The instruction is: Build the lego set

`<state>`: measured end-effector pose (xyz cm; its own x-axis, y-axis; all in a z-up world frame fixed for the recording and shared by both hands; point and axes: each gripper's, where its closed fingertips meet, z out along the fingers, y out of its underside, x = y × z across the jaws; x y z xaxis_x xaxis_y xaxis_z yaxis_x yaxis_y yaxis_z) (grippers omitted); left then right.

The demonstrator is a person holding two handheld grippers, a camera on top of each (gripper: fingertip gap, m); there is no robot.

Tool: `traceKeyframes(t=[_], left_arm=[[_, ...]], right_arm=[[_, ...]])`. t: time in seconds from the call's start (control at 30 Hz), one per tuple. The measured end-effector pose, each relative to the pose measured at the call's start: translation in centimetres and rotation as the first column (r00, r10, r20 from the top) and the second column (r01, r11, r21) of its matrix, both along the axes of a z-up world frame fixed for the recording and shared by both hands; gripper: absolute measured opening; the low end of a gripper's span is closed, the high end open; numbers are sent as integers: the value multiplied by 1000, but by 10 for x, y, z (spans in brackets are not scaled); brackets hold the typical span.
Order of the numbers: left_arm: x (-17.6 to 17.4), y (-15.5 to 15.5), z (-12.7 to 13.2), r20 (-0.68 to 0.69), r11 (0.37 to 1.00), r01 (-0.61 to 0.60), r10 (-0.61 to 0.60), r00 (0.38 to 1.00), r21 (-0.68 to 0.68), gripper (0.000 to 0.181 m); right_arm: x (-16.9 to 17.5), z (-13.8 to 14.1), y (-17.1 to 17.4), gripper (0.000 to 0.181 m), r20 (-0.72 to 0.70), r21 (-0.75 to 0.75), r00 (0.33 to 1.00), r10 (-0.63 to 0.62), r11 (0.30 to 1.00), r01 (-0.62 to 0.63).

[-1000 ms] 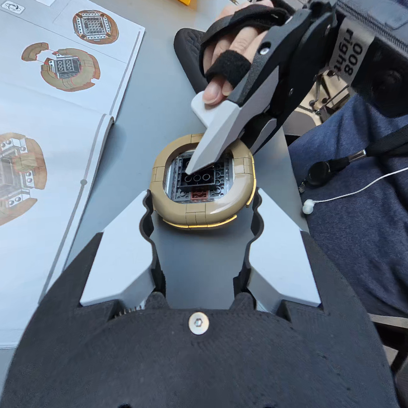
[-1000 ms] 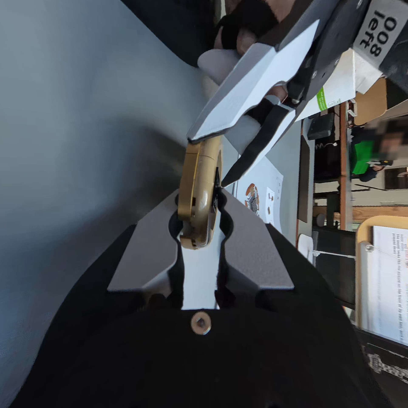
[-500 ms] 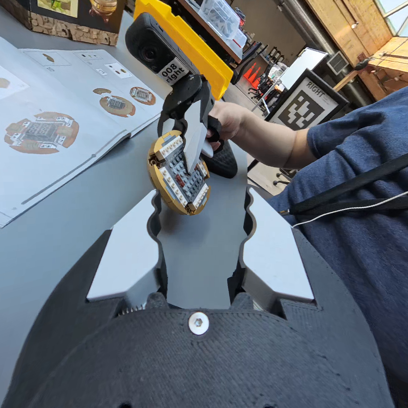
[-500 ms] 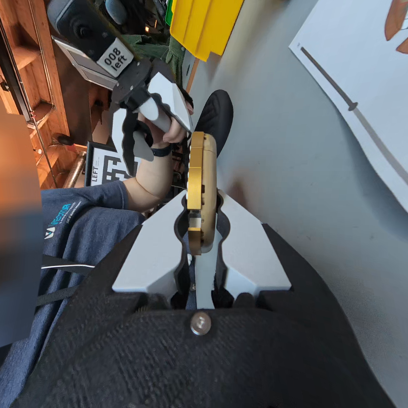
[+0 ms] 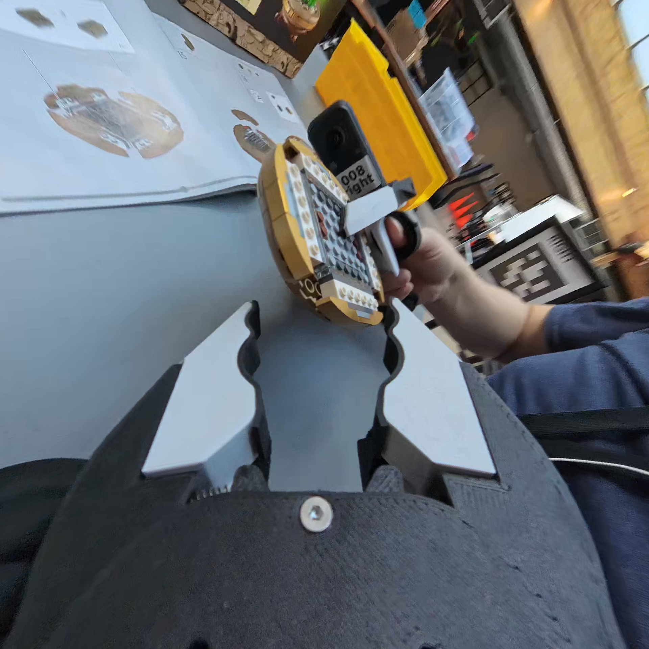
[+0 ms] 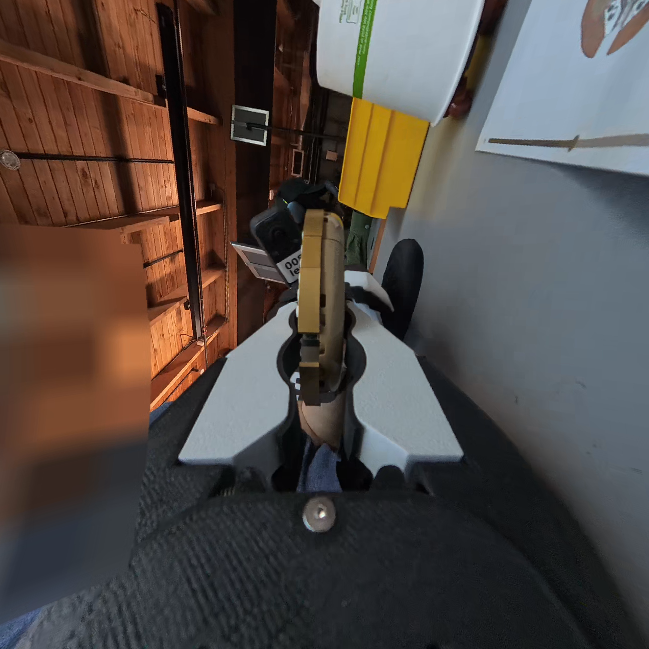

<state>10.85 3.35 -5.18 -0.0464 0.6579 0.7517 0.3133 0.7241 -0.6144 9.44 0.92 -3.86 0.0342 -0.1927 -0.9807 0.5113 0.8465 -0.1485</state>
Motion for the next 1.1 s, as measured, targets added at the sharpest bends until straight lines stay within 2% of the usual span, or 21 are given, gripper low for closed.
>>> traceKeyframes(t=[0.03,0.07,0.1,0.2,0.27,0.4,0.5,0.57,0.67,0.73,0.8,0.83,0.9,1.0,1.1], left_arm=[[-1,0,8,-86,993,-2,12,996,118,62],[-1,0,14,-154,979,0,31,988,202,47],[-1,-1,15,-192,967,0,50,980,253,41],[1,2,18,-248,952,22,57,967,305,21],[1,4,18,-225,962,42,21,974,269,20],[2,11,13,-159,955,123,-82,984,271,20],[1,14,9,-132,926,175,-138,982,335,20],[-1,13,6,-124,900,196,-160,979,389,20],[-6,10,0,-91,867,203,-181,979,455,20],[-10,10,-11,-21,860,191,-206,978,473,20],[-14,11,-20,36,856,189,-235,971,481,20],[-16,11,-23,58,851,188,-247,967,491,20],[-20,11,-30,97,844,183,-266,959,503,20],[-23,12,-39,154,842,175,-290,945,510,20],[-24,12,-43,173,826,157,-292,941,541,21]], right_arm=[[0,3,0,18,8,-30,999,-35,999,35],[2,5,1,18,7,-55,998,-65,996,65],[4,5,2,18,4,-75,996,-90,993,90],[11,8,4,18,-2,-131,986,-165,978,163],[10,10,6,19,-26,-174,983,-180,969,173],[-1,20,13,54,-110,-263,977,-183,953,149],[-15,24,21,73,-290,-368,933,-214,925,98],[-24,18,26,105,-463,-463,850,-252,887,11],[-33,15,36,131,-647,-597,680,-345,784,-171],[-36,6,40,134,-739,-643,513,-436,683,-346],[-36,-11,40,137,-795,-605,345,-499,605,-518],[-34,-20,38,136,-814,-567,291,-503,582,-582],[-28,-38,33,131,-857,-491,241,-456,580,-649],[-19,-54,32,115,-911,-408,261,-321,599,-689],[-19,-60,28,102,-925,-379,270,-267,604,-701]])
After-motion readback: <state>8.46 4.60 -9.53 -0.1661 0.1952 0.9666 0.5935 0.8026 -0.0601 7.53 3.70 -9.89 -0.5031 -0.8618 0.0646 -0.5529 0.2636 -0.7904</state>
